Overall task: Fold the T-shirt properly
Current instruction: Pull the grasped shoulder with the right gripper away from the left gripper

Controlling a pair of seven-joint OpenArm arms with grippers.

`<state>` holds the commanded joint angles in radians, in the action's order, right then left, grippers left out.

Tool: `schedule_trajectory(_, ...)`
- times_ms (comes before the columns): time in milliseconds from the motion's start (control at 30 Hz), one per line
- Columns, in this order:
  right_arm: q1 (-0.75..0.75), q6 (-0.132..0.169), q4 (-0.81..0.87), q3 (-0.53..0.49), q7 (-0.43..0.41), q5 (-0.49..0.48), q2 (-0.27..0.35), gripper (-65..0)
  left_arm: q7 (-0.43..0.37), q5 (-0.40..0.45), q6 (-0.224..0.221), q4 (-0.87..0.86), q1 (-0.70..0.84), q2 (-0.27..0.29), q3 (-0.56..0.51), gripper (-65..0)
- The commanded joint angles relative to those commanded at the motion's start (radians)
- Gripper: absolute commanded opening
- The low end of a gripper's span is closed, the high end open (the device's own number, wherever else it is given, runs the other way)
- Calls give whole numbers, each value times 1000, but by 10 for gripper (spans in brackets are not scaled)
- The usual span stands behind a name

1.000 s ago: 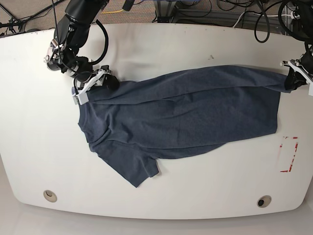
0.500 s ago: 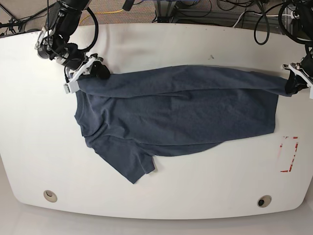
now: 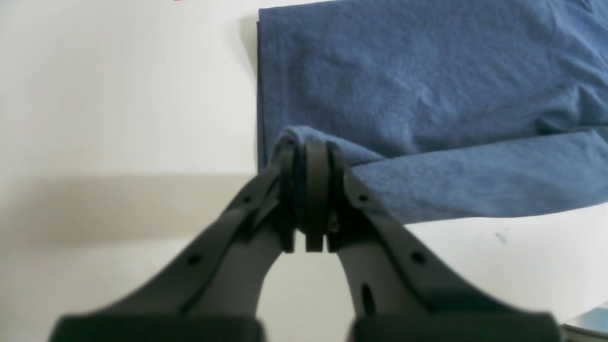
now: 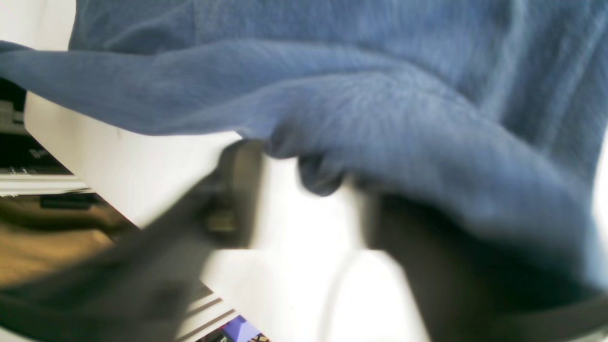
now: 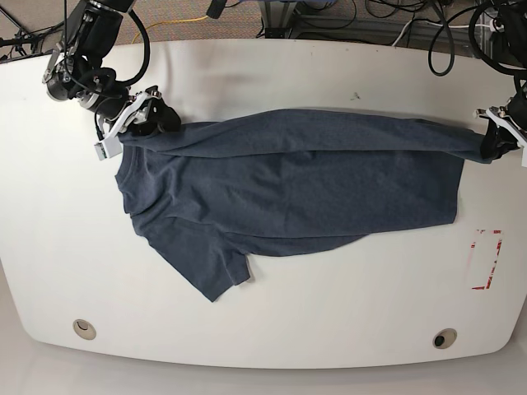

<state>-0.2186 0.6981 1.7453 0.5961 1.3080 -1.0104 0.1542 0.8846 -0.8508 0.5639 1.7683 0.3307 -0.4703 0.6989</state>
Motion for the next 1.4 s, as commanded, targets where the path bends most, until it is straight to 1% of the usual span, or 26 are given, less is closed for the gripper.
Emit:
schedule_trajectory(33,-5,0,0,0,0,0,0,-214,0,0,0,-2,0,0,0,-650)
schedule_trajectory(300,-51,0,-3,-2,12,8,-3,-214,0,0,-2,-2,0,0,5,-650)
schedule_trajectory(467,-48,0,-91,-2,5,8,0,-214,0,0,-2,-2,0,0,0,-650)
schedule_trajectory(600,-32,0,-157,-3,-18,8,2,-214,0,0,-2,-2,0,0,2,-650)
schedule_trajectory(700,-29,0,-180,-6,-26,18,15,-214,0,0,-2,-2,0,0,5,-650)
schedule_trajectory(800,-20,0,-176,-58,-29,51,25,-214,0,0,-2,-2,0,0,5,-650)
schedule_trajectory(900,-9,0,-176,-121,-34,91,46,-217,0,0,-2,-2,0,0,6,-650)
schedule_trajectory(1000,-12,0,-176,-163,-61,104,49,-279,0,0,-2,-2,0,0,6,-650)
schedule_trajectory(1033,-14,0,-176,-186,-74,104,52,-319,0,0,-2,-2,0,0,6,-650)
schedule_trajectory(1067,-15,0,-176,-196,-80,106,54,-341,0,0,-2,-2,0,0,6,-650)
schedule_trajectory(1233,-15,0,-183,-209,-100,107,54,-428,0,0,-2,-2,0,0,6,-650)
schedule_trajectory(1333,-15,0,-184,-209,-101,109,55,-534,0,0,-2,-2,0,0,6,-650)
schedule_trajectory(1400,-11,0,-184,-209,-109,109,72,-617,0,0,-2,-2,0,0,6,-650)
